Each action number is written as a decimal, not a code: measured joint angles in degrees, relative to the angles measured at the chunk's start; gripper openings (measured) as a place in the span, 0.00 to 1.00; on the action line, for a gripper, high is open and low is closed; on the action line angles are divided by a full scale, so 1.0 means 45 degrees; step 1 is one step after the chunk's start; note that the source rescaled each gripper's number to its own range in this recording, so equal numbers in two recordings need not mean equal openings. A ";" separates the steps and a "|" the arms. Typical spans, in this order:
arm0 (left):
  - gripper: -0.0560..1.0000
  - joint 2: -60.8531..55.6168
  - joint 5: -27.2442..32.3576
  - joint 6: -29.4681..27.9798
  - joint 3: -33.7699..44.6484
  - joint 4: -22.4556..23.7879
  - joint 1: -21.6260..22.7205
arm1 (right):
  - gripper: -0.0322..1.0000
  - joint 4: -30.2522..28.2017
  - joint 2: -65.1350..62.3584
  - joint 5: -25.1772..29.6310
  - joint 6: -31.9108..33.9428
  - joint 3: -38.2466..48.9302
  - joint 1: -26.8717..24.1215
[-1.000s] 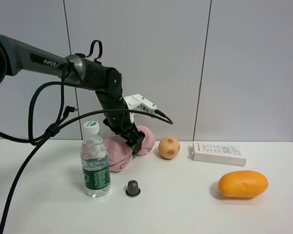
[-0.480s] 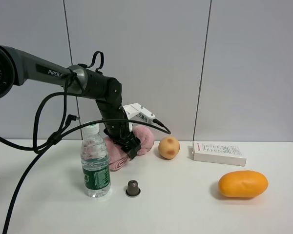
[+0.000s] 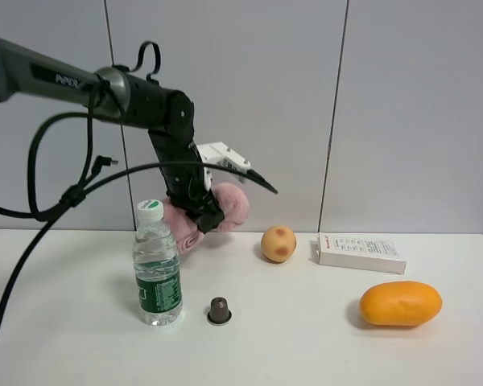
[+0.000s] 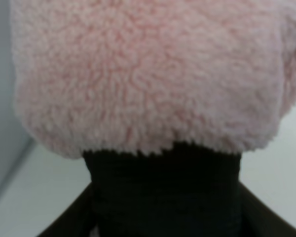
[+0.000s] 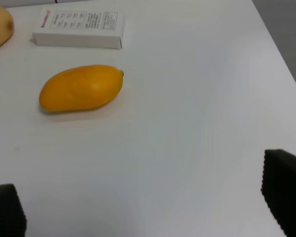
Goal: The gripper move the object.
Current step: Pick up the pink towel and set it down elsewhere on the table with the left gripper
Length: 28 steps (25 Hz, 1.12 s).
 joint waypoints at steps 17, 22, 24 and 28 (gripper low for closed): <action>0.05 -0.4649 0.2108 -0.8680 0.0000 -0.2101 -0.2076 | 1.00 0.0000 0.0000 0.0000 0.0000 0.0000 0.0000; 0.05 -0.4649 0.2485 -1.0028 0.0287 -0.3348 -0.2985 | 1.00 0.0000 0.0000 0.0000 0.0000 0.0000 0.0000; 0.05 -0.4649 0.2069 -1.0779 0.0599 -0.3844 -0.3237 | 1.00 0.0000 0.0000 0.0000 0.0000 0.0000 0.0000; 0.05 -0.4391 0.0743 -1.1558 0.1449 -0.4847 -0.3301 | 1.00 0.0000 0.0000 0.0000 0.0000 0.0000 0.0000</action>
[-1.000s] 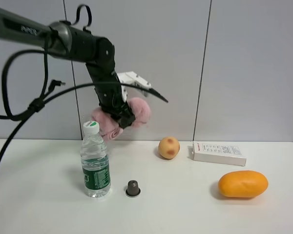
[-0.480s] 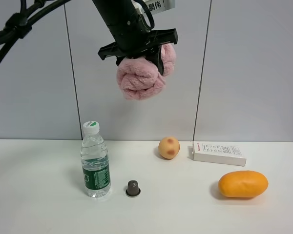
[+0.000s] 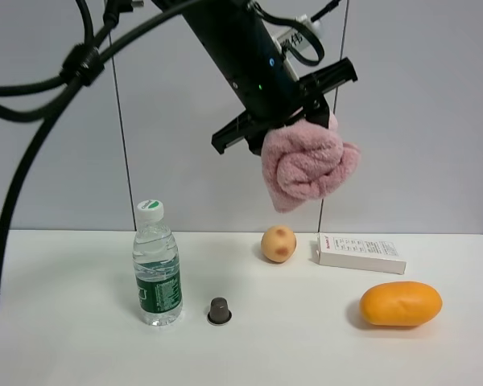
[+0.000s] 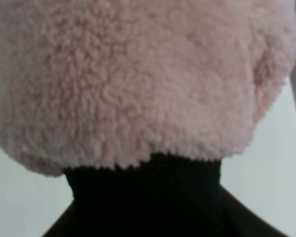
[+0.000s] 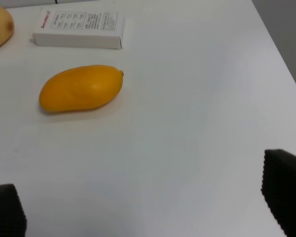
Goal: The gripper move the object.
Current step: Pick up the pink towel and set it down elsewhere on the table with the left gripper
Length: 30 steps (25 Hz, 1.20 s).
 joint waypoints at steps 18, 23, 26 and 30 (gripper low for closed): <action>0.05 0.0870 -0.5342 -0.0982 0.4615 -0.0342 -0.0857 | 1.00 0.0000 0.0000 0.0000 0.0000 0.0000 0.0000; 0.05 0.1802 -0.5385 -0.0718 0.4636 -0.0353 -0.0872 | 1.00 0.0000 0.0000 0.0000 0.0000 0.0000 0.0000; 0.05 0.2125 -0.5686 -0.0624 0.4646 -0.0342 -0.0926 | 1.00 0.0000 0.0000 0.0000 0.0000 0.0000 0.0000; 0.05 0.2405 -0.6291 -0.0541 0.4646 -0.0332 -0.0940 | 1.00 0.0000 0.0000 0.0000 0.0000 0.0000 0.0000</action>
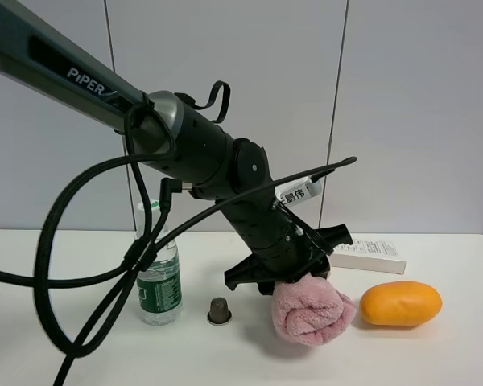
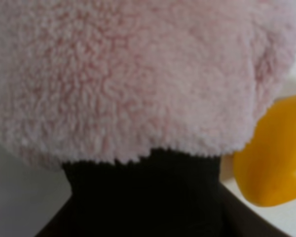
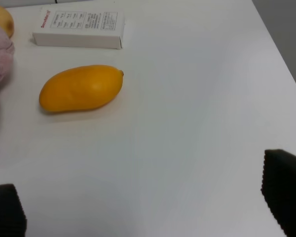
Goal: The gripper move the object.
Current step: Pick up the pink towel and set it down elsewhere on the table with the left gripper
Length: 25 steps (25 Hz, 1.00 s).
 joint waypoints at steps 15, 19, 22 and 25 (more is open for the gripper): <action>0.05 0.0202 -0.0661 0.0204 0.0004 0.0015 0.0000 | 1.00 0.0000 0.0000 0.0000 0.0000 0.0000 0.0000; 0.05 0.0442 -0.0752 0.0293 0.0004 -0.0011 0.0000 | 1.00 0.0000 0.0000 0.0000 0.0000 0.0000 0.0000; 0.05 0.0456 -0.0741 0.0347 0.0004 -0.0021 0.0000 | 1.00 0.0000 0.0000 0.0000 0.0000 0.0000 0.0000; 0.05 0.0466 -0.0752 0.0388 0.0004 -0.0021 0.0000 | 1.00 0.0000 0.0000 0.0000 0.0000 0.0000 0.0000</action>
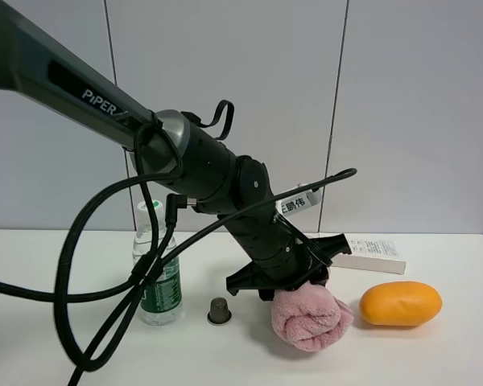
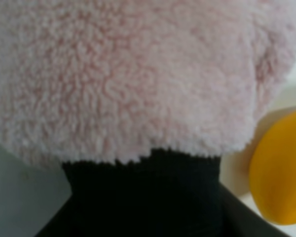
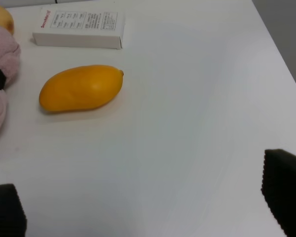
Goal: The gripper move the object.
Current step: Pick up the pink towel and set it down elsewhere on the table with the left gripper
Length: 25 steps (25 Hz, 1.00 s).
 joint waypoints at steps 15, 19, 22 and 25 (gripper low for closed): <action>0.99 -0.0025 -0.0436 -0.0030 0.0000 -0.0039 0.0000 | 1.00 0.0000 0.0000 0.0000 0.0000 0.0000 0.0000; 1.00 -0.0126 -0.0427 -0.0040 0.0000 -0.0050 0.0000 | 1.00 0.0000 0.0000 0.0000 0.0000 0.0000 0.0000; 1.00 -0.0647 -0.0319 -0.0040 0.0000 0.0046 0.0000 | 1.00 0.0000 0.0000 0.0000 0.0000 0.0000 0.0000; 1.00 -0.1682 -0.0285 -0.0011 0.0000 0.0682 0.0000 | 1.00 0.0000 0.0000 0.0000 0.0000 0.0000 0.0000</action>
